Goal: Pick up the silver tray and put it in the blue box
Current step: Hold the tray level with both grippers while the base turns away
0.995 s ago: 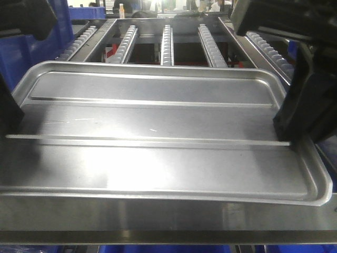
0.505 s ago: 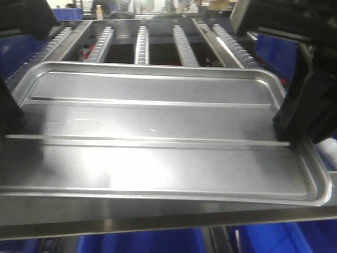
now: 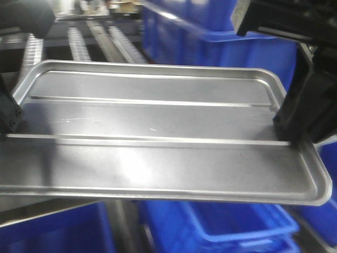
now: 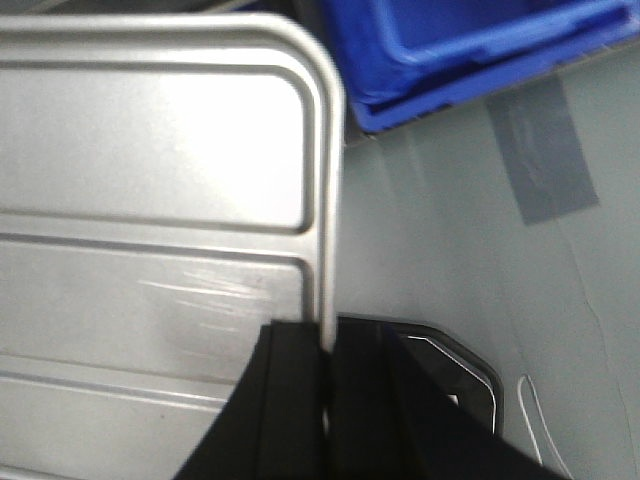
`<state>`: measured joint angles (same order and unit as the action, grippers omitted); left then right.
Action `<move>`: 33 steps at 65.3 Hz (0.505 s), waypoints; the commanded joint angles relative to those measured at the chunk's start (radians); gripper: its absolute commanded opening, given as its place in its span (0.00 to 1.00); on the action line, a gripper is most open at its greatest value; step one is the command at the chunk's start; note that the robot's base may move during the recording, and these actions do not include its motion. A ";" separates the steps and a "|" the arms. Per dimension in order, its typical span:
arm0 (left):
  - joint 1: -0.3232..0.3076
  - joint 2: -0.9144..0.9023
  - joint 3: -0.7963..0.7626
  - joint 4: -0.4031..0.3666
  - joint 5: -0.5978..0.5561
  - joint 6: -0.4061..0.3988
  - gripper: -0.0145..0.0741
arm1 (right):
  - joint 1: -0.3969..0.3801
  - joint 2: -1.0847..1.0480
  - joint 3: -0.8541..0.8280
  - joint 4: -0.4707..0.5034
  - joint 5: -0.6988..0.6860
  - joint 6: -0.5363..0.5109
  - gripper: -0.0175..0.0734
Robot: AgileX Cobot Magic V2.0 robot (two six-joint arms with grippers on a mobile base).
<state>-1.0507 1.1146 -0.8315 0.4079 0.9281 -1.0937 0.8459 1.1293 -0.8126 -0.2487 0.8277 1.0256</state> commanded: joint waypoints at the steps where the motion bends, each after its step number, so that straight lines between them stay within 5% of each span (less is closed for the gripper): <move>1: 0.012 -0.022 -0.020 0.073 0.070 0.000 0.15 | -0.008 -0.025 -0.022 -0.086 0.064 -0.012 0.25; 33: 0.012 -0.022 -0.020 0.073 0.070 0.000 0.15 | -0.008 -0.025 -0.022 -0.086 0.066 -0.012 0.25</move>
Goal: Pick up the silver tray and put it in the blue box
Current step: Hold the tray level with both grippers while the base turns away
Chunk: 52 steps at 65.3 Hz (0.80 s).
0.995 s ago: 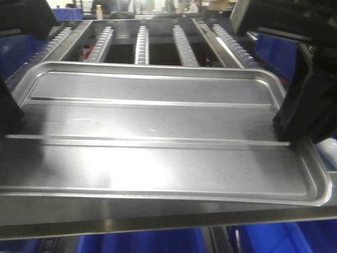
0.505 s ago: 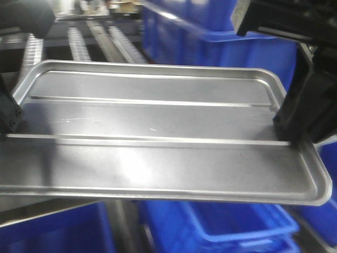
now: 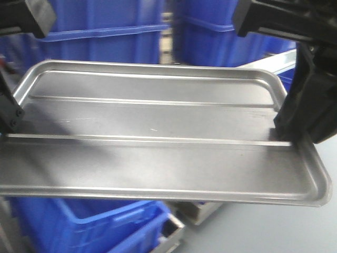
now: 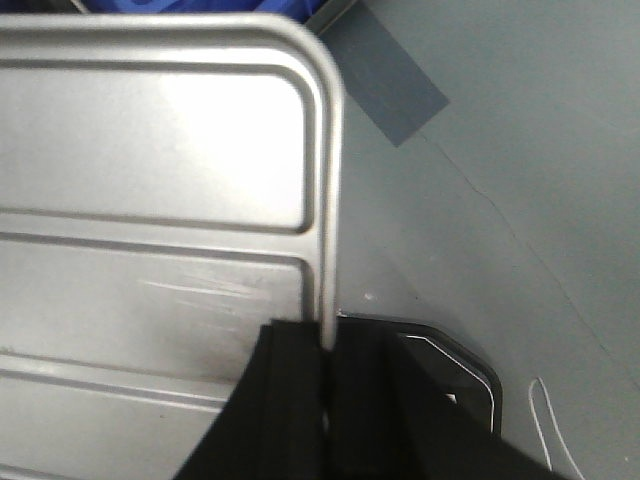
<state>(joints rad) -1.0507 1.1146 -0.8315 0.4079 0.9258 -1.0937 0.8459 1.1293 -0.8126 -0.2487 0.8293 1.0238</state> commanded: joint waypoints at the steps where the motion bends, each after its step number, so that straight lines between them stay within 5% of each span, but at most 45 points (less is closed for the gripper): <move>1: 0.012 -0.022 -0.020 0.073 0.073 0.000 0.15 | -0.008 -0.025 -0.022 -0.086 0.064 -0.011 0.25; 52: 0.012 -0.022 -0.020 0.073 0.087 0.000 0.15 | -0.009 -0.025 -0.022 -0.087 0.064 -0.011 0.25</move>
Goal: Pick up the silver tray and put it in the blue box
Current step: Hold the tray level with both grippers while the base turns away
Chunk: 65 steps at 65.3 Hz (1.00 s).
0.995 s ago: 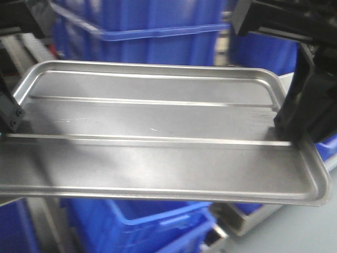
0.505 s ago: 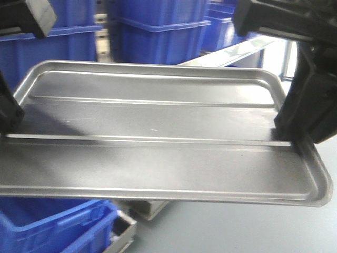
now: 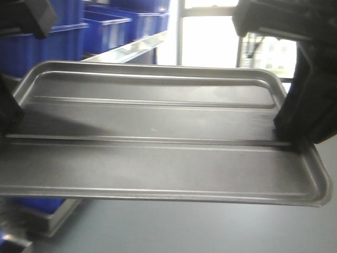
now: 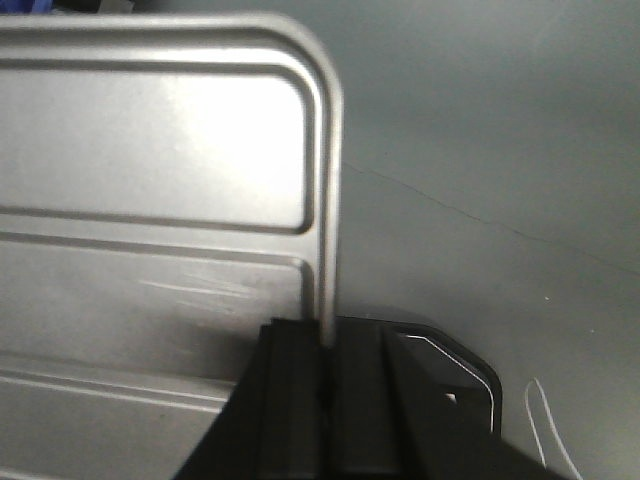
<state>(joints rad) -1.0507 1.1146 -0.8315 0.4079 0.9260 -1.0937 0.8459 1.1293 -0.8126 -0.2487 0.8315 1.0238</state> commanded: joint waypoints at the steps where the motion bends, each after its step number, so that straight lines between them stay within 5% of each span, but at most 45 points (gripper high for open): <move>1: 0.012 -0.022 -0.020 0.073 0.087 0.000 0.15 | -0.009 -0.025 -0.022 -0.087 0.062 -0.011 0.25; 65: 0.012 -0.022 -0.020 0.073 0.087 0.000 0.15 | -0.009 -0.025 -0.022 -0.087 0.062 -0.011 0.25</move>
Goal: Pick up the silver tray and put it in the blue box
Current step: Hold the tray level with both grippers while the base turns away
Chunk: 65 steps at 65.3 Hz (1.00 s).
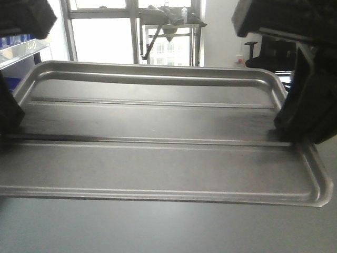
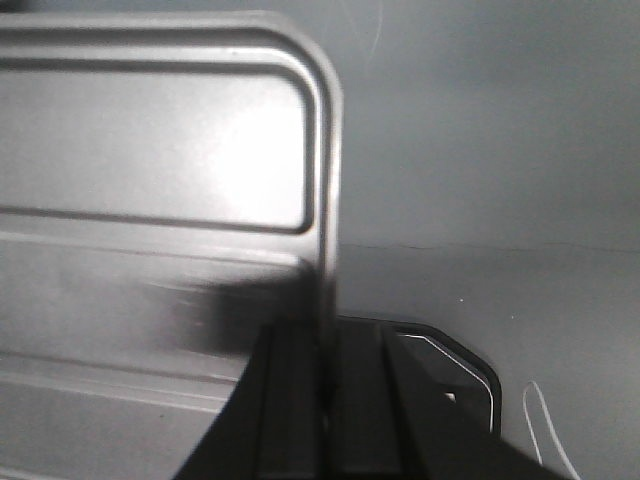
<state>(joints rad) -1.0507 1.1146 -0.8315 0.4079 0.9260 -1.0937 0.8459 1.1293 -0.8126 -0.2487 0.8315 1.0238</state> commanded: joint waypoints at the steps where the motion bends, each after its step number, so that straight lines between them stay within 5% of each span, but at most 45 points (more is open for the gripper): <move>1: 0.012 -0.022 -0.020 0.073 0.087 0.000 0.15 | -0.009 -0.025 -0.022 -0.087 0.062 -0.011 0.25; 65: 0.012 -0.022 -0.020 0.073 0.087 0.000 0.15 | -0.009 -0.025 -0.022 -0.087 0.062 -0.011 0.25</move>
<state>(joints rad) -1.0507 1.1146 -0.8315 0.4079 0.9279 -1.0937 0.8459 1.1293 -0.8126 -0.2487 0.8315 1.0238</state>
